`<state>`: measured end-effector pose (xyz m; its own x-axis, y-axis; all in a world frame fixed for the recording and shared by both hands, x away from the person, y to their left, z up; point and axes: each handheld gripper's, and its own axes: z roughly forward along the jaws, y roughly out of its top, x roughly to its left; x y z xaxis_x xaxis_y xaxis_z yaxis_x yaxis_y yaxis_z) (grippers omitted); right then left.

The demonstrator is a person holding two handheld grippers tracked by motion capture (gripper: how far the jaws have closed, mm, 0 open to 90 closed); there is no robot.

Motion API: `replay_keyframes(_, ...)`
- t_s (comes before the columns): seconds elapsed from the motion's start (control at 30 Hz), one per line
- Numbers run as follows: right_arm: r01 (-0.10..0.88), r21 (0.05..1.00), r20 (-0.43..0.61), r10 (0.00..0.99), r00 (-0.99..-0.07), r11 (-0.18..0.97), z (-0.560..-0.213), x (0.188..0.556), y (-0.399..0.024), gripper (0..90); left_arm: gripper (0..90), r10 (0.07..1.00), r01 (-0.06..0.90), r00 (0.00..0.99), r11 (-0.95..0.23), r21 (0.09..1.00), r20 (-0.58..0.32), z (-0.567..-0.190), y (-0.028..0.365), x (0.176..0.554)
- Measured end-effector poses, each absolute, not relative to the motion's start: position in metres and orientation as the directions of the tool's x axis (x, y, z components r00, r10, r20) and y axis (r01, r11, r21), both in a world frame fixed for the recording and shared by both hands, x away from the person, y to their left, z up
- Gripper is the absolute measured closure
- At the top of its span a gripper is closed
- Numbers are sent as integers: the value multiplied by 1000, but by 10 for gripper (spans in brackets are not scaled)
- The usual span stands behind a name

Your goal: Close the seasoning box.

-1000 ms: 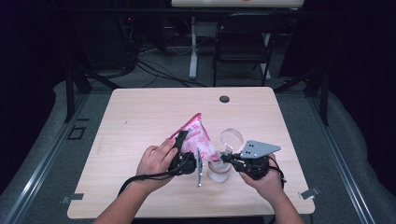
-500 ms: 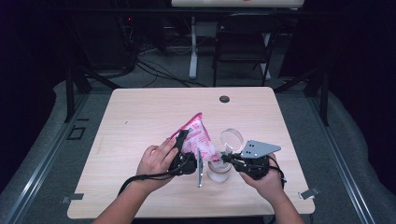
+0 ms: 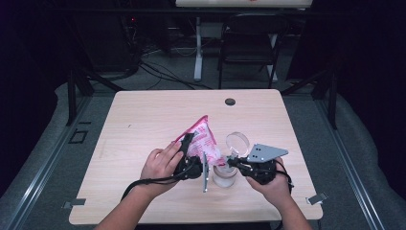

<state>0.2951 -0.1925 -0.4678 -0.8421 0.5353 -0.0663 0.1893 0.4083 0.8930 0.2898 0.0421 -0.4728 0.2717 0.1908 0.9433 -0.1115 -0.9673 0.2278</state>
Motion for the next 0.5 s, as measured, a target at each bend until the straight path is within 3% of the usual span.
replay_keyframes(0.5,190,893,-66,536,-841,407,-468,295,-193,900,629,192,-119,267,-966,230,944,-472,42,290)
